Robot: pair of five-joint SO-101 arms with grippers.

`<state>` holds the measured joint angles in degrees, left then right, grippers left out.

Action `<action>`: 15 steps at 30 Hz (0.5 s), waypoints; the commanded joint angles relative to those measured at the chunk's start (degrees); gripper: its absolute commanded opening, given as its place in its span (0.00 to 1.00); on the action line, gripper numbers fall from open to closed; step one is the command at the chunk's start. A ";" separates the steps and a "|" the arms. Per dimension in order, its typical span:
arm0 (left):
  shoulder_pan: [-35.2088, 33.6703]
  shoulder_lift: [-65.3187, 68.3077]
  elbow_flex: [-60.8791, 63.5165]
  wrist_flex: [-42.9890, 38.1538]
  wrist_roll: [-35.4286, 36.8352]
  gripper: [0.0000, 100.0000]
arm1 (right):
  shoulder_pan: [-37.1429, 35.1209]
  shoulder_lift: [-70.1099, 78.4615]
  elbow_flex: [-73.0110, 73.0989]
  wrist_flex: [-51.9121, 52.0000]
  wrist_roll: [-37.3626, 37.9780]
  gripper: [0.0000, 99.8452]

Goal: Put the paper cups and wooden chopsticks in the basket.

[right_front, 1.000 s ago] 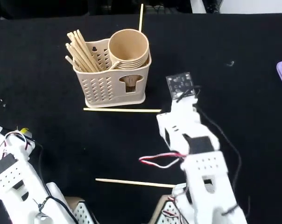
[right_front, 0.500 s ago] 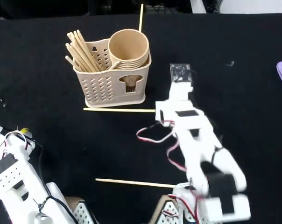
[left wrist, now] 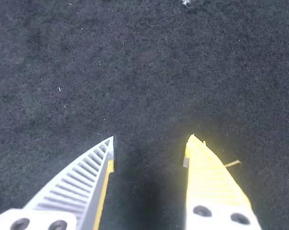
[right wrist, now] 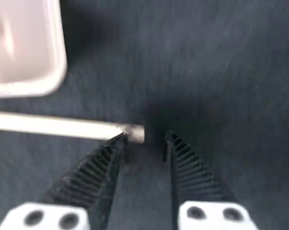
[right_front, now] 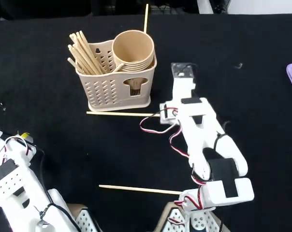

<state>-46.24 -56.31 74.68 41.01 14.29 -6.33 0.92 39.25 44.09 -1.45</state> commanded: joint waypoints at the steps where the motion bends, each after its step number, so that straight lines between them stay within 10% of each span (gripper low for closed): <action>1: 0.40 -1.05 -0.92 -0.88 0.26 0.24 | -0.97 -0.57 -2.77 6.51 6.59 0.13; 9: 0.40 -1.05 -0.92 -0.88 0.26 0.24 | -2.99 -4.26 -4.97 15.12 20.04 0.14; 15: 0.40 -1.05 -0.92 -0.88 0.26 0.24 | -1.41 -6.81 -1.98 1.32 48.79 0.14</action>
<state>-46.24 -56.31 74.68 41.01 14.29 -8.53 -2.51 36.97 52.18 32.40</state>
